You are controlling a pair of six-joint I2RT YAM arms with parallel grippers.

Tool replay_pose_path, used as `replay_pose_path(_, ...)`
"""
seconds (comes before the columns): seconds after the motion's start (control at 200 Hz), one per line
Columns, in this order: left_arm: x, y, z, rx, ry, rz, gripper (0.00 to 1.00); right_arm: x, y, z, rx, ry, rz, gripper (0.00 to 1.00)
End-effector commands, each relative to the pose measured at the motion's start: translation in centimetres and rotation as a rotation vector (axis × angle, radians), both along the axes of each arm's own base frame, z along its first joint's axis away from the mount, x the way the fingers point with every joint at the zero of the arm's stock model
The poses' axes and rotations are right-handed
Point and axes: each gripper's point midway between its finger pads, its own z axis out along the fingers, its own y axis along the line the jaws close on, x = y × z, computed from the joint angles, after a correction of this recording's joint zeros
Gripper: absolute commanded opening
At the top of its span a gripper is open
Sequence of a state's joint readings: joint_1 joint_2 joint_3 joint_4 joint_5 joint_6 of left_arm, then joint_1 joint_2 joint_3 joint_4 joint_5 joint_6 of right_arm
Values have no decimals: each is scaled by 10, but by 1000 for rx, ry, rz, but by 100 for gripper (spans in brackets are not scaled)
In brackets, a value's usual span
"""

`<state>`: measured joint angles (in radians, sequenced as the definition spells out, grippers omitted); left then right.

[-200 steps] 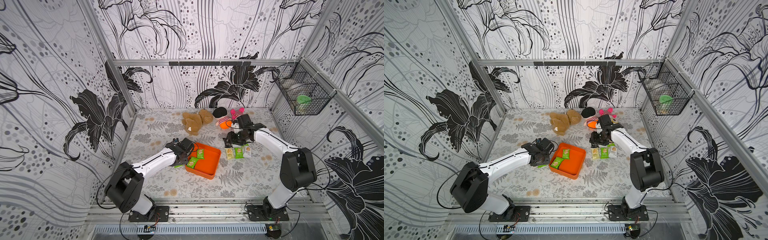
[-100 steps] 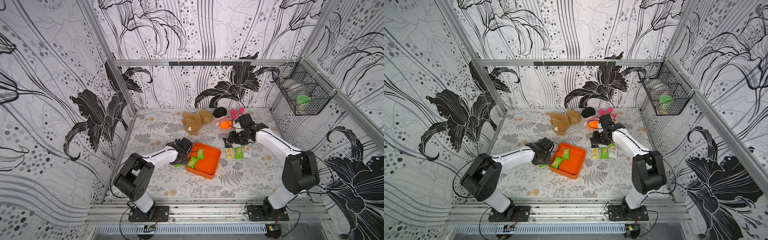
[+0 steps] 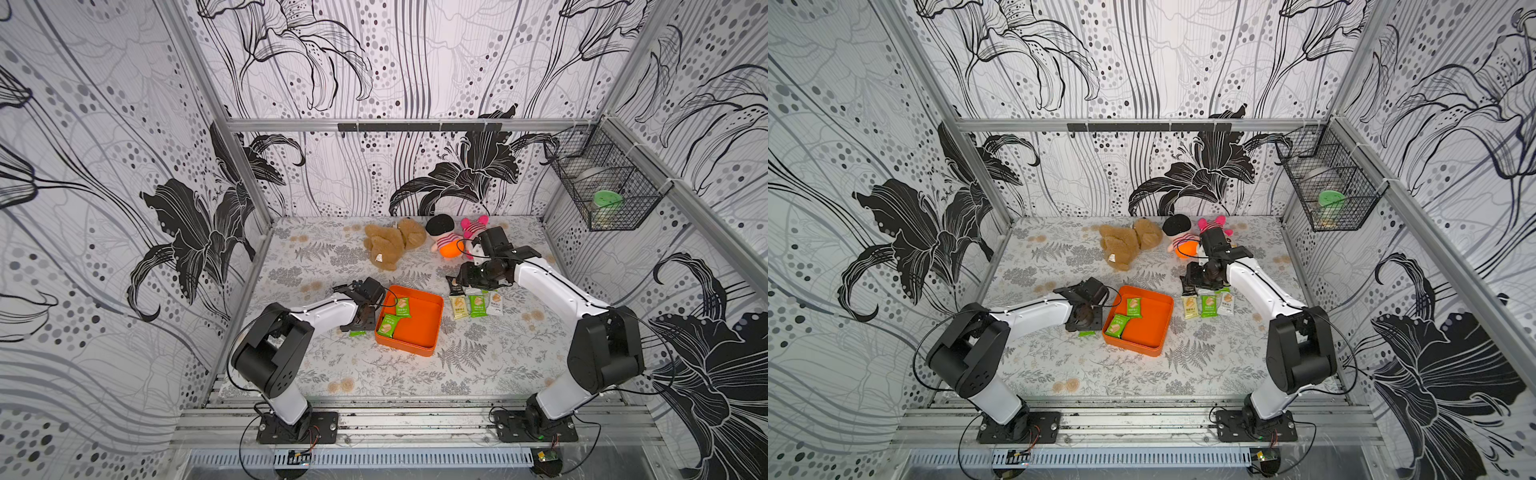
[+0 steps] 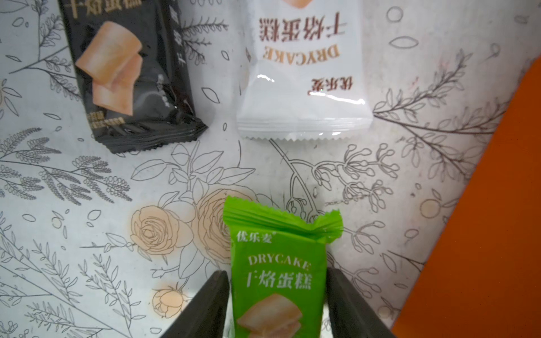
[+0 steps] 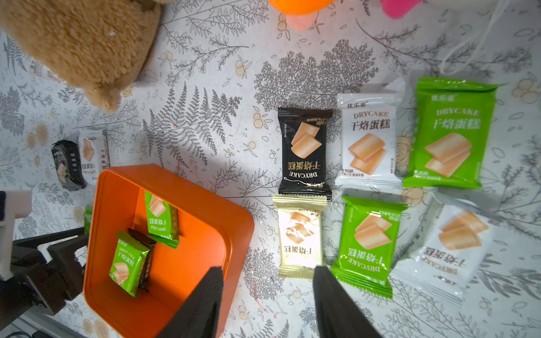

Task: Take the cookies out of the storage box
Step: Place the cookie at the center of the board, then pick up the cookie from the storage box.

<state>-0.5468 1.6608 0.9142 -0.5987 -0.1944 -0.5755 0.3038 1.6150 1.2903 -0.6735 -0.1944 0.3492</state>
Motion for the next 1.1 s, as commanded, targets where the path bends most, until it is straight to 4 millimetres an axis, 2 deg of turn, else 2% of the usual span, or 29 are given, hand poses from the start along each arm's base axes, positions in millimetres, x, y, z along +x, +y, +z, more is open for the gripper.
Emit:
replay_pose_path(0.0,5,3,19,-13,-45,33,63,-4,-3,18,0,-35,17,55)
replay_pose_path(0.105,7,3,39,-21,-71,53,66,-9,-4,21,1,-47,24,55)
replay_pose_path(0.185,9,-5,54,-67,-89,66,66,-13,-5,19,1,-46,28,55)
replay_pose_path(0.395,16,-48,101,-176,-184,72,68,-27,-6,15,16,-52,50,55)
replay_pose_path(0.586,22,-83,126,-252,-225,85,69,-39,-12,17,-18,-61,83,55)
replay_pose_path(0.676,24,-98,128,-259,-232,84,70,-44,-12,21,-5,-79,87,56)
replay_pose_path(0.866,28,-128,111,-238,-202,47,71,-54,-11,18,23,-85,82,57)
replay_pose_path(1.011,35,-137,95,-189,-165,27,71,-61,-13,12,35,-78,67,57)
replay_pose_path(1.096,42,-139,93,-149,-156,34,71,-64,-13,8,39,-74,59,57)
